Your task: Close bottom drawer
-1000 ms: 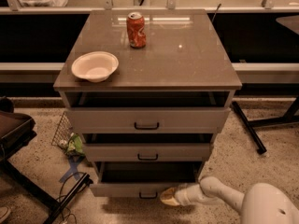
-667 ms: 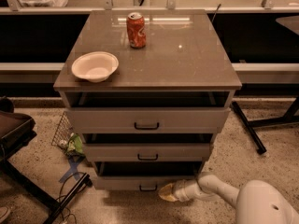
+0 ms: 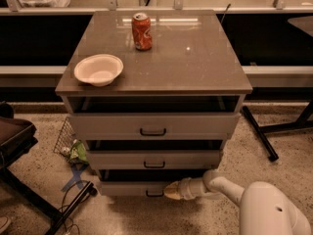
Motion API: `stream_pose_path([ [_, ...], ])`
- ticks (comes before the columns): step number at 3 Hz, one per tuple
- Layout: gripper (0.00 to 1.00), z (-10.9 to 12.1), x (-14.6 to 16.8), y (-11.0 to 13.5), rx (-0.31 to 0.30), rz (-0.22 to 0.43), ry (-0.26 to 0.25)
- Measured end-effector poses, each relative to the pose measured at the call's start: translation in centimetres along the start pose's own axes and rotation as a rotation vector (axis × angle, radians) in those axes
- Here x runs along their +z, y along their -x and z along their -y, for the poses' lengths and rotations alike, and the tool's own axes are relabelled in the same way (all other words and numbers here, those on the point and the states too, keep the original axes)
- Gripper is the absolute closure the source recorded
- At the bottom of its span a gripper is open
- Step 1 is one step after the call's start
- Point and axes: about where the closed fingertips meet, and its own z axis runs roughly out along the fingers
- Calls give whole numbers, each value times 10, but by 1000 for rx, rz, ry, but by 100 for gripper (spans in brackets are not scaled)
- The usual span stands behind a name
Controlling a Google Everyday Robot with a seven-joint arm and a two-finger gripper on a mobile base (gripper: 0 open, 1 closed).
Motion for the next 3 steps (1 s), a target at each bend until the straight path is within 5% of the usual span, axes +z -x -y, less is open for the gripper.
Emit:
stream_pose_path([
  [3, 100, 31, 9, 25, 8, 35, -60],
])
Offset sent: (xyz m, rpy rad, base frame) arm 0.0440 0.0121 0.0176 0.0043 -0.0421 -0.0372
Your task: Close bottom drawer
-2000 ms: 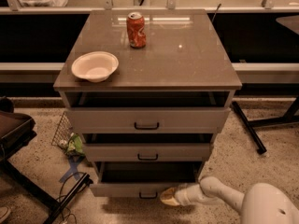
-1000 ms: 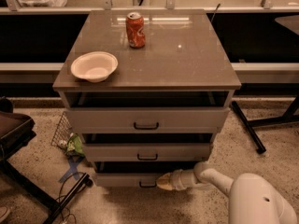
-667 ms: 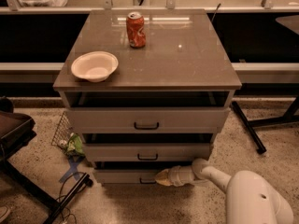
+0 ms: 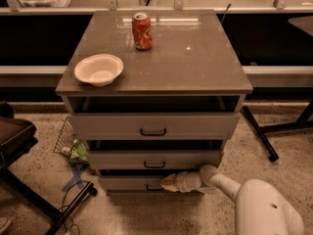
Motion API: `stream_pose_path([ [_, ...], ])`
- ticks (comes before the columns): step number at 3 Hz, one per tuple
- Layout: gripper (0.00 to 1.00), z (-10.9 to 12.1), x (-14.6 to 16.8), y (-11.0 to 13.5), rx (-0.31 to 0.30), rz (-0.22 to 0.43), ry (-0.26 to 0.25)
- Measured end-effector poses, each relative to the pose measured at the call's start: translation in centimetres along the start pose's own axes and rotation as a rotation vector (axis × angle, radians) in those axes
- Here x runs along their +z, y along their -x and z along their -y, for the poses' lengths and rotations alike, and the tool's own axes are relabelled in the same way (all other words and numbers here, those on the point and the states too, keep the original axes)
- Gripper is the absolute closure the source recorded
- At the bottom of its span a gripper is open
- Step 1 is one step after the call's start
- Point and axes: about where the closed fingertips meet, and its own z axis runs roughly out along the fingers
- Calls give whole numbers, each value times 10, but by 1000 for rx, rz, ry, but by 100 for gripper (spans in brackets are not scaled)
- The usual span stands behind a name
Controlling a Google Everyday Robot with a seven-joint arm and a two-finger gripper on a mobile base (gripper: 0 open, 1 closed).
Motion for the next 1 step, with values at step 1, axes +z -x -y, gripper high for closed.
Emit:
stream_pose_path([
  [1, 100, 0, 0, 0, 0, 0, 0],
])
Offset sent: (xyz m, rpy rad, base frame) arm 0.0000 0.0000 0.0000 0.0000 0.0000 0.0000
